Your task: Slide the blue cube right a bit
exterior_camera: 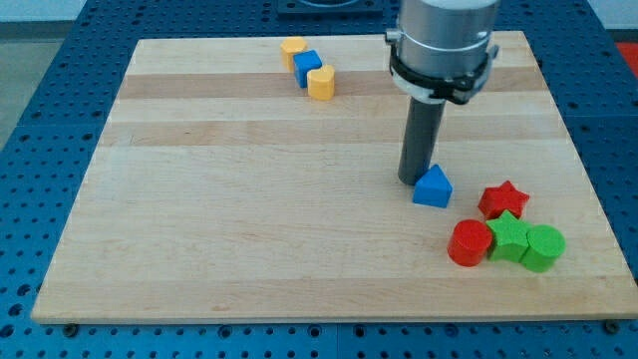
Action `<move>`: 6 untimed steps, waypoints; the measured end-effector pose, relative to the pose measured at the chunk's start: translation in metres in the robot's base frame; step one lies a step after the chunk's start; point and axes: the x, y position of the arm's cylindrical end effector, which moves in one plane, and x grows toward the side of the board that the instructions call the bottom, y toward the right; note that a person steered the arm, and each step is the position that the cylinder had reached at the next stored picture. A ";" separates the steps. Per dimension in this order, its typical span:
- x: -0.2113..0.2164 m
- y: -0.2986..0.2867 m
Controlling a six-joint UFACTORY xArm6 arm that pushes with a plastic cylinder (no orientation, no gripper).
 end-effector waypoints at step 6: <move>-0.060 -0.070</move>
